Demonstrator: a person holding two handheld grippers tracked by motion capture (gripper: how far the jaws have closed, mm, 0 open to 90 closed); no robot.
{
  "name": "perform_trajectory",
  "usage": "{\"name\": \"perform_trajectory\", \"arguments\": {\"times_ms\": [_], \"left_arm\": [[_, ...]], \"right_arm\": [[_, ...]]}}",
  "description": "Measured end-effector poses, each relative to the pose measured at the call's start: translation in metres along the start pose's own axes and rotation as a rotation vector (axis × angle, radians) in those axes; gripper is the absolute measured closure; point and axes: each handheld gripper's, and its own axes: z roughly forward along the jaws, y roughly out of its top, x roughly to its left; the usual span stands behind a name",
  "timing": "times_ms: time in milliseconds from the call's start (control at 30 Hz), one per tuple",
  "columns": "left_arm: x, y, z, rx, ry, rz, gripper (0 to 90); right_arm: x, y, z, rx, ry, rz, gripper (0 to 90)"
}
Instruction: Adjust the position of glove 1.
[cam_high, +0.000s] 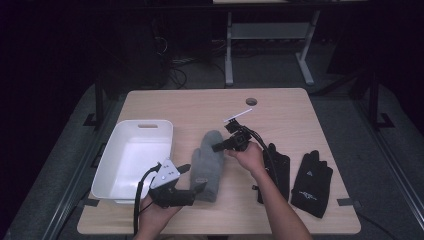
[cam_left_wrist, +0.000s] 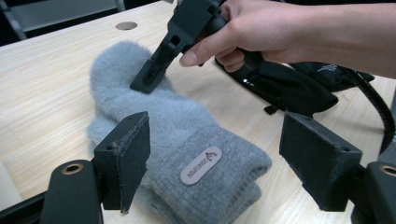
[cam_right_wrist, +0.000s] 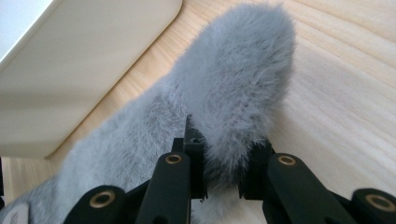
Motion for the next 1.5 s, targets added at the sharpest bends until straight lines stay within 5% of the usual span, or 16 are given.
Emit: {"name": "perform_trajectory", "arguments": {"times_ms": [433, 867, 1033, 1233, 1500], "left_arm": [[-0.008, 0.002, 0.010, 0.027, -0.021, 0.008, 24.2], [-0.018, 0.026, 0.037, 0.080, -0.050, -0.022, 24.4], [-0.011, 0.028, 0.054, 0.179, -0.029, -0.082, 24.4], [0.002, 0.025, 0.067, 0.236, -0.034, -0.228, 24.5], [0.011, 0.015, 0.078, 0.311, -0.048, -0.305, 28.0]], "right_arm": [[-0.007, -0.026, -0.042, -0.030, -0.019, -0.012, 76.9], [-0.026, -0.049, -0.072, -0.054, -0.064, 0.003, 76.6], [-0.033, -0.059, -0.069, -0.073, -0.053, 0.013, 76.1], [-0.035, -0.062, -0.070, -0.067, -0.050, -0.006, 75.6], [-0.041, -0.072, -0.071, -0.080, -0.050, 0.000, 75.1]]}}
